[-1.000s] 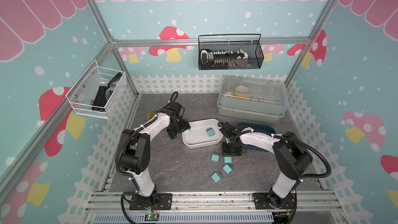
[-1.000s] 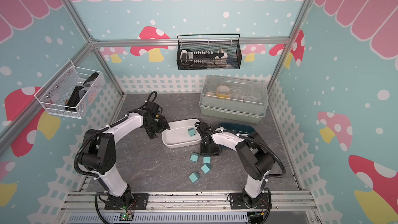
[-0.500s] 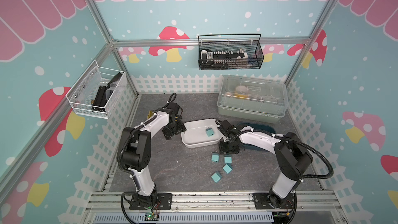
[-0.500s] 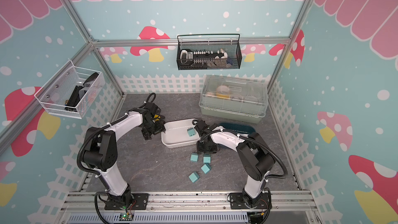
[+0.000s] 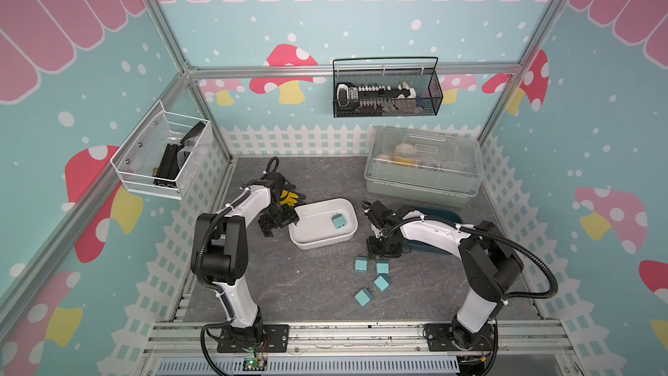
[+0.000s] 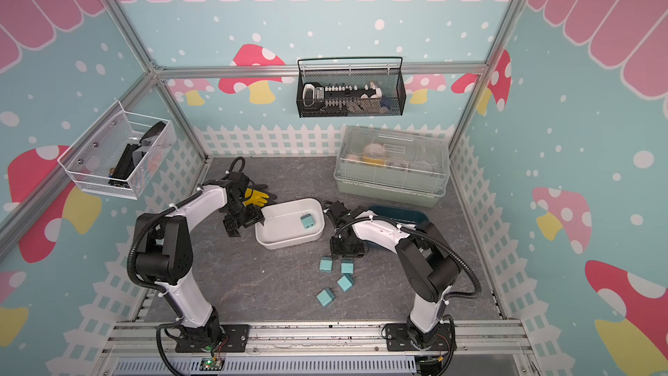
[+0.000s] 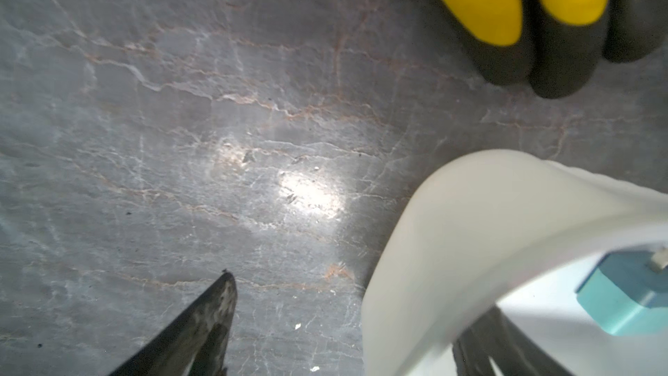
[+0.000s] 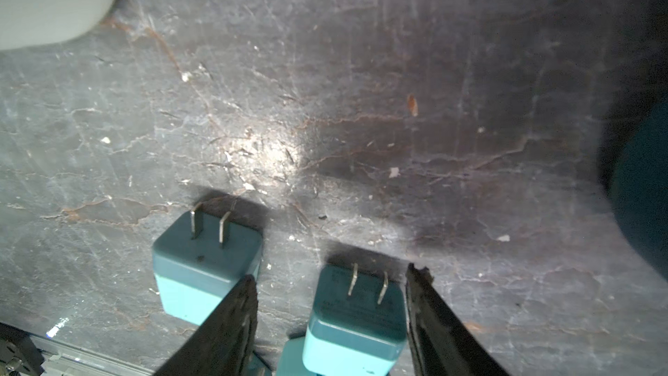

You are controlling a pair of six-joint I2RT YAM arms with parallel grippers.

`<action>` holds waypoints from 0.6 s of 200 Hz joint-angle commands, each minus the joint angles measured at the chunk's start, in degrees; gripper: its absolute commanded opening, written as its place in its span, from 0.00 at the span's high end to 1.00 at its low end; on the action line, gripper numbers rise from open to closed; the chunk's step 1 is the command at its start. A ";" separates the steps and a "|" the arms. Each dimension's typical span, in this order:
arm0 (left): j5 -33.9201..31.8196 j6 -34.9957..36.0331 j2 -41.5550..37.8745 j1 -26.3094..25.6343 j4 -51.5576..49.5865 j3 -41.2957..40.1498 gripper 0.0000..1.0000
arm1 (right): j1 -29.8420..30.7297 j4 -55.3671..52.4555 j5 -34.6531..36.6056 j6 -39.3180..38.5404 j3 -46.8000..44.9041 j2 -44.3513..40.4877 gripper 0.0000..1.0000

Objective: Place the plugs by color into the storage box
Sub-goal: Move the storage box to the center of the board, then pick up the plug from the center of the board.

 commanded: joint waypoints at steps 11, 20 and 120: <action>1.92 1.56 -0.06 -1.08 -0.53 3.46 0.13 | 0.31 -2.48 1.35 1.50 -1.02 0.52 0.37; 2.01 1.76 0.50 -1.56 -0.62 3.83 0.14 | 0.31 -2.47 1.14 1.67 -1.31 0.69 0.37; -2.00 4.10 4.14 -6.39 -1.36 3.80 0.33 | 0.26 -0.67 -2.90 1.69 -4.65 3.25 0.56</action>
